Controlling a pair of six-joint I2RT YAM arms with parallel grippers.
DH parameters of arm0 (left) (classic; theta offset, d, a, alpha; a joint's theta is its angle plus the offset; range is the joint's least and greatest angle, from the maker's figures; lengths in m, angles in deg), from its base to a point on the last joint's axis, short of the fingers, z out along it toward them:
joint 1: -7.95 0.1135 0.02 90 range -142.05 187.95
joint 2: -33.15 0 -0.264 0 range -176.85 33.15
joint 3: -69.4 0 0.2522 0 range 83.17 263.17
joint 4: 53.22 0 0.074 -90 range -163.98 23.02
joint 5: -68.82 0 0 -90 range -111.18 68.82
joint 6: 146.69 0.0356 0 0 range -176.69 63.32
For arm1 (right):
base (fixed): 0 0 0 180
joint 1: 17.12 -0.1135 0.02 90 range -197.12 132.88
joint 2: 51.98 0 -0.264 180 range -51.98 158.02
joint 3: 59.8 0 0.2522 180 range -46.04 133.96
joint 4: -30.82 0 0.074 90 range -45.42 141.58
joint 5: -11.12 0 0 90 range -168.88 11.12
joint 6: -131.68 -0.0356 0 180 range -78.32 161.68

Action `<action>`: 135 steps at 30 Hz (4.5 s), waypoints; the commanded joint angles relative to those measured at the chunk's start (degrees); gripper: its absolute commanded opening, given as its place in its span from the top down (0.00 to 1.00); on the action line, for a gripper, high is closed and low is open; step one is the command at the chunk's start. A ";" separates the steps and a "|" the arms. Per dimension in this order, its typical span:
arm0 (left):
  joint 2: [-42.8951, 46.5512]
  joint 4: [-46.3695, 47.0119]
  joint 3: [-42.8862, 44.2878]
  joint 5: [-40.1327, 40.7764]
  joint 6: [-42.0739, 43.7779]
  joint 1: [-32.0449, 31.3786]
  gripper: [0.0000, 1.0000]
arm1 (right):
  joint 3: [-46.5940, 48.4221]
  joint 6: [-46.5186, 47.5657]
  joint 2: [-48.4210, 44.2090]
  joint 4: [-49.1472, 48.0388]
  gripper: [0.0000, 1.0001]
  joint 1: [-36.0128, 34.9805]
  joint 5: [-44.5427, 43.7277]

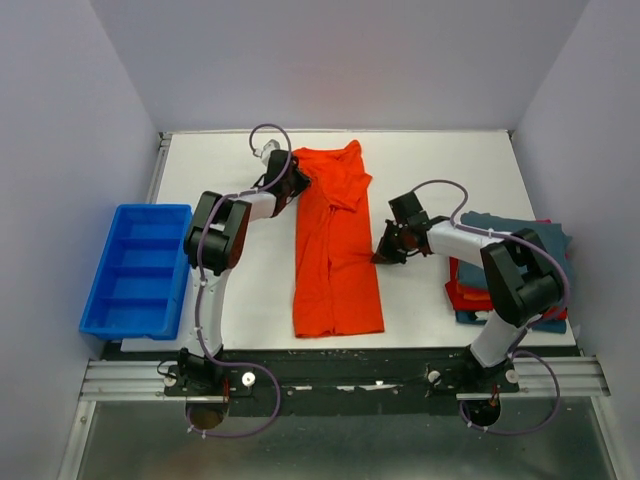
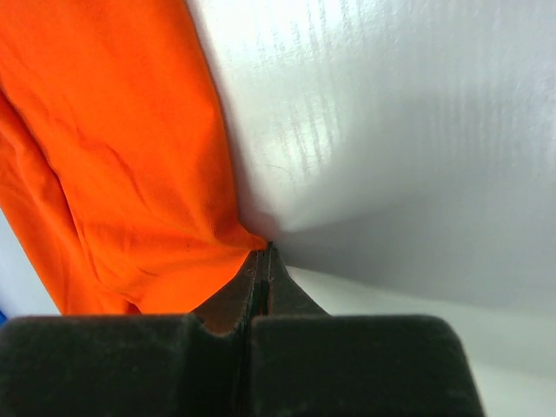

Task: Fold and stack the t-shirts
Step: Rotate the tshirt 90 degrees, then grab the bottom of the folded rectangular tshirt with both arms

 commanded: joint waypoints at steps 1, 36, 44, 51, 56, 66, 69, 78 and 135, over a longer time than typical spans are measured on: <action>-5.73 -3.86 9.69 2.82 -1.18 -0.87 1.00 | 0.77 6.84 1.47 5.10 0.99 2.37 -0.21; 35.27 -18.89 -24.72 9.15 16.22 -5.35 0.14 | -18.20 9.83 -29.97 5.10 0.52 3.43 2.69; 51.02 -24.08 -38.62 7.92 12.36 -10.97 0.16 | -21.19 9.04 -34.82 6.33 0.48 2.90 2.86; 55.78 -31.10 -42.23 6.78 9.36 -15.55 0.21 | -24.53 6.50 -33.68 2.65 0.51 1.06 6.46; 59.64 -33.84 -45.74 3.45 7.79 -15.99 0.25 | -23.75 4.38 -30.26 1.41 0.52 -3.32 7.53; 66.33 -46.57 -47.33 -1.64 3.21 -19.32 0.31 | -26.20 -1.95 -28.66 2.47 0.62 -11.51 6.91; 67.64 -47.98 -48.20 -1.48 1.90 -20.73 0.32 | -26.21 -2.04 -28.41 2.29 0.63 -11.77 6.91; 70.37 -52.81 -49.96 -3.77 1.63 -21.44 0.34 | -25.94 -1.60 -26.65 3.70 0.69 -12.21 8.31; 67.39 -33.84 -56.29 -15.54 -6.10 -27.06 1.00 | -24.01 1.66 -38.07 18.28 0.99 -12.30 0.93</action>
